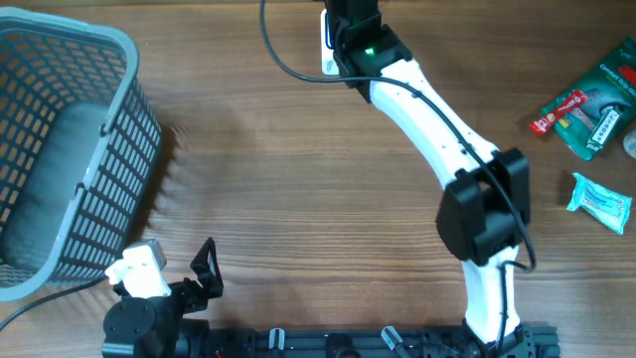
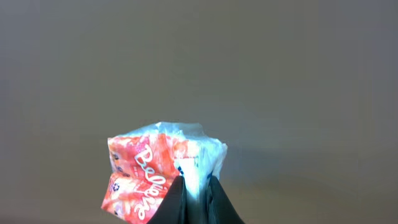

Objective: Scan the item barcode
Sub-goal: 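Lift the tissue pack and hold it in front of the scanner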

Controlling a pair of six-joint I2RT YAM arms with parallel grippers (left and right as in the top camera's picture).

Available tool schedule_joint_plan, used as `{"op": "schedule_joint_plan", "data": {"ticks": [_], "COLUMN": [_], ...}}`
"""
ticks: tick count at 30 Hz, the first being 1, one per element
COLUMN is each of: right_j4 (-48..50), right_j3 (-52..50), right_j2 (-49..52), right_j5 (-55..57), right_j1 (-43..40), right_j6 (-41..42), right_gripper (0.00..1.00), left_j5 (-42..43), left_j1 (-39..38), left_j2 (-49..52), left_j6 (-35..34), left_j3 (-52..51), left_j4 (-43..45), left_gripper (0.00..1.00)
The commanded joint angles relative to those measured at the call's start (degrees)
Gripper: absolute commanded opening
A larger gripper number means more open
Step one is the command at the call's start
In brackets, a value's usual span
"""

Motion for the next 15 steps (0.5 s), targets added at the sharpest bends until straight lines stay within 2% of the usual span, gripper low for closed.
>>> {"op": "schedule_joint_plan", "data": {"ticks": [1, 4, 9, 15], "right_j4": [1.3, 4.4, 4.9, 3.7], "right_j3": [0.6, 0.6, 0.6, 0.6], "right_j2": [8.2, 13.1, 16.3, 16.3], "right_j5": [-8.4, -10.3, -10.7, -12.1], "right_j1": [-1.9, -3.1, -4.8, -5.2], "right_j6": [-8.5, -7.6, 2.1, 2.1], "right_gripper": [0.04, 0.04, 0.04, 0.04], "left_j5": [-0.8, -0.8, -0.8, -0.8], "left_j1": [-0.3, -0.3, -0.3, -0.3], "left_j2": [-0.2, -0.2, -0.2, -0.2], "left_j6": [0.8, 0.8, 0.8, 0.8], "left_j3": [-0.3, -0.3, -0.3, -0.3], "left_j4": [0.1, 0.1, 0.1, 0.1], "left_gripper": [1.00, 1.00, 1.00, 1.00]}}
